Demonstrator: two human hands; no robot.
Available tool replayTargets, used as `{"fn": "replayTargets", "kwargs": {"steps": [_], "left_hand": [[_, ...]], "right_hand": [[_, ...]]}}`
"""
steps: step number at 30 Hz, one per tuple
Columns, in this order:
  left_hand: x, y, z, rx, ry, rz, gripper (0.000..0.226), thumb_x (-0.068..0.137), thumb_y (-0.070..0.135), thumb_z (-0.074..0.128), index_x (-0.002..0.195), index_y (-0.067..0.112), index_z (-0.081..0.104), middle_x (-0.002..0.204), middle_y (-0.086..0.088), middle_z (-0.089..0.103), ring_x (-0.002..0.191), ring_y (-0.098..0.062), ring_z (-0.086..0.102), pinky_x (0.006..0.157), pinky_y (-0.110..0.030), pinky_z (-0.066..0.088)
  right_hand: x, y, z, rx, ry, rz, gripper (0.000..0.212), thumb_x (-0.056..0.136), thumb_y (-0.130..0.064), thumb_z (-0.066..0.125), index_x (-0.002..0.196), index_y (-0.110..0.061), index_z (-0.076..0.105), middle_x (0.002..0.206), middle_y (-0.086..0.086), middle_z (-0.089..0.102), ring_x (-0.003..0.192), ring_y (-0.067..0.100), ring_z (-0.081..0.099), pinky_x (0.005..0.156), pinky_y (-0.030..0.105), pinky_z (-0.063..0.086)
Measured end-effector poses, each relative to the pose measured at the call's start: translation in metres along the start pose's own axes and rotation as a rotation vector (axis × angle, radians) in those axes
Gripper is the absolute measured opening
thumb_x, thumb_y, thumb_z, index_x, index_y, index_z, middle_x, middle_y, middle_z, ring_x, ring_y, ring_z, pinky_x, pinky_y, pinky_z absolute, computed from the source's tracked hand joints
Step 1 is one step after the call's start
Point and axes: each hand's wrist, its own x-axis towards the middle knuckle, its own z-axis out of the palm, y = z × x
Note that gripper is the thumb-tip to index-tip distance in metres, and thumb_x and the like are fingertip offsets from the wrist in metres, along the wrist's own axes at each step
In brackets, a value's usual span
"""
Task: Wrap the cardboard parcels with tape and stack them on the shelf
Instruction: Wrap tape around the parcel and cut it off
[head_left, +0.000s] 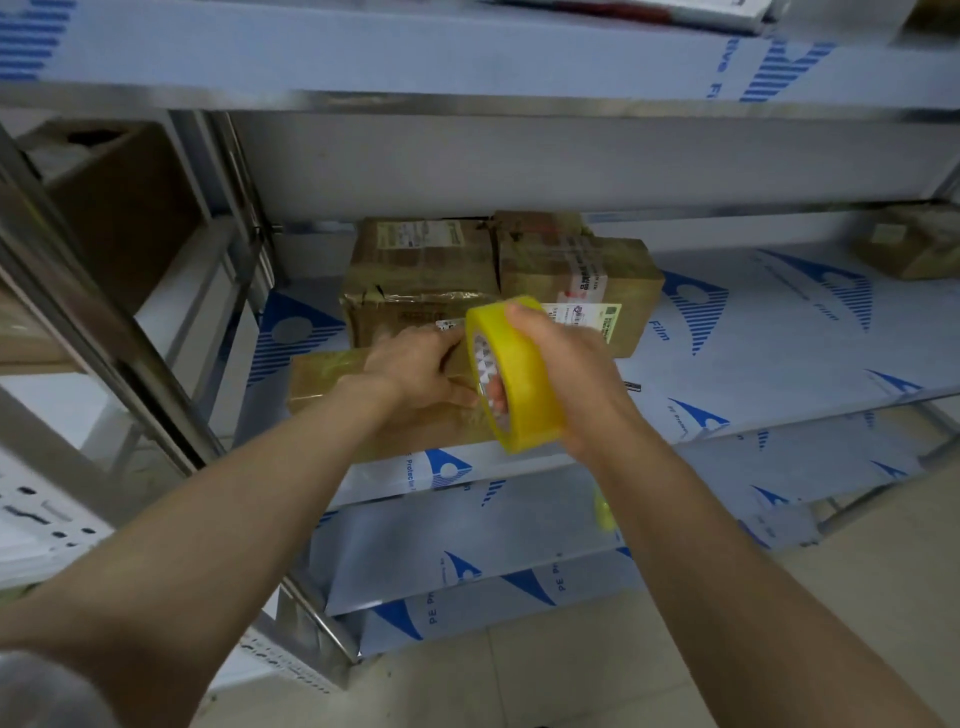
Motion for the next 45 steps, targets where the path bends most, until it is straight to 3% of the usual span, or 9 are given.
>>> {"fn": "replayTargets", "kwargs": {"steps": [6, 9, 11, 20, 29, 35, 39, 41, 45], "left_hand": [[0.003, 0.002, -0.005, -0.008, -0.108, -0.023, 0.09, 0.077, 0.051, 0.067, 0.15, 0.03, 0.019, 0.143, -0.004, 0.042, 0.131, -0.025, 0.037, 0.11, -0.049, 0.025], [0.005, 0.001, -0.025, -0.377, -0.315, -0.117, 0.061, 0.072, 0.045, 0.056, 0.131, 0.029, 0.049, 0.12, 0.0, 0.051, 0.11, -0.021, 0.049, 0.095, -0.039, 0.038], [0.017, 0.008, -0.03, -0.542, -0.223, -0.173, 0.037, 0.083, 0.051, 0.046, 0.096, 0.021, 0.062, 0.099, 0.001, 0.056, 0.09, -0.019, 0.053, 0.073, -0.031, 0.039], [0.071, 0.048, 0.006, 0.085, 0.204, -0.004, 0.055, 0.092, 0.064, 0.035, 0.066, 0.017, 0.05, 0.088, -0.008, 0.062, 0.094, -0.03, 0.06, 0.064, -0.03, 0.037], [0.083, 0.038, 0.005, -0.233, 0.163, -0.27, 0.06, 0.088, 0.067, 0.038, 0.057, 0.017, 0.047, 0.083, -0.011, 0.062, 0.074, -0.026, 0.051, 0.061, -0.029, 0.033], [0.071, 0.041, 0.005, -0.211, 0.282, -0.136, 0.058, 0.091, 0.06, 0.045, 0.05, 0.019, 0.05, 0.066, -0.004, 0.057, 0.081, -0.031, 0.062, 0.061, -0.028, 0.035], [0.049, 0.01, -0.021, -0.624, -0.117, -0.083, 0.037, 0.079, 0.046, 0.064, 0.109, 0.025, 0.069, 0.108, 0.003, 0.065, 0.106, -0.015, 0.058, 0.08, -0.024, 0.039], [0.025, -0.008, -0.033, -0.438, -0.514, 0.012, 0.094, 0.059, 0.047, 0.07, 0.145, 0.04, 0.03, 0.132, 0.007, 0.041, 0.119, -0.014, 0.042, 0.097, -0.032, 0.038], [0.001, -0.01, -0.027, -0.172, -0.3, 0.057, 0.1, 0.074, 0.039, 0.077, 0.15, 0.039, 0.012, 0.122, 0.0, 0.032, 0.119, -0.02, 0.038, 0.107, -0.029, 0.03]], "right_hand": [[-0.019, 0.065, -0.007, 0.086, 0.107, 0.058, 0.033, 0.087, -0.037, 0.064, 0.063, -0.014, 0.068, 0.052, 0.003, 0.067, 0.046, 0.016, 0.064, 0.045, 0.026, 0.052], [-0.013, 0.072, -0.005, 0.113, 0.119, 0.017, 0.032, 0.088, -0.034, 0.064, 0.063, -0.015, 0.069, 0.056, 0.008, 0.067, 0.048, 0.019, 0.064, 0.045, 0.027, 0.052], [-0.01, 0.072, -0.005, 0.131, 0.107, 0.0, 0.035, 0.088, -0.034, 0.064, 0.058, -0.016, 0.07, 0.057, 0.009, 0.066, 0.047, 0.02, 0.063, 0.045, 0.027, 0.051], [-0.007, 0.082, -0.009, 0.134, 0.122, -0.002, 0.034, 0.088, -0.035, 0.063, 0.077, -0.004, 0.065, 0.061, 0.013, 0.063, 0.043, 0.021, 0.061, 0.045, 0.026, 0.049], [-0.006, 0.083, -0.012, 0.165, 0.124, 0.003, 0.039, 0.088, -0.03, 0.066, 0.075, 0.007, 0.061, 0.061, 0.019, 0.054, 0.04, 0.021, 0.058, 0.043, 0.025, 0.048], [-0.006, 0.081, -0.013, 0.141, 0.115, -0.005, 0.036, 0.089, -0.028, 0.064, 0.066, 0.0, 0.062, 0.054, 0.016, 0.056, 0.038, 0.02, 0.057, 0.041, 0.024, 0.047], [-0.005, 0.07, -0.023, 0.141, 0.102, 0.034, 0.042, 0.087, -0.031, 0.065, 0.048, -0.016, 0.066, 0.051, 0.007, 0.061, 0.039, 0.019, 0.058, 0.04, 0.024, 0.048], [-0.003, 0.063, -0.025, 0.147, 0.094, 0.064, 0.046, 0.087, -0.03, 0.065, 0.044, -0.016, 0.067, 0.045, -0.001, 0.061, 0.037, 0.013, 0.058, 0.037, 0.019, 0.045], [0.001, 0.042, -0.02, 0.095, 0.05, 0.104, 0.03, 0.087, -0.031, 0.066, 0.064, -0.014, 0.059, 0.039, -0.005, 0.059, 0.031, 0.007, 0.055, 0.033, 0.016, 0.042]]}}
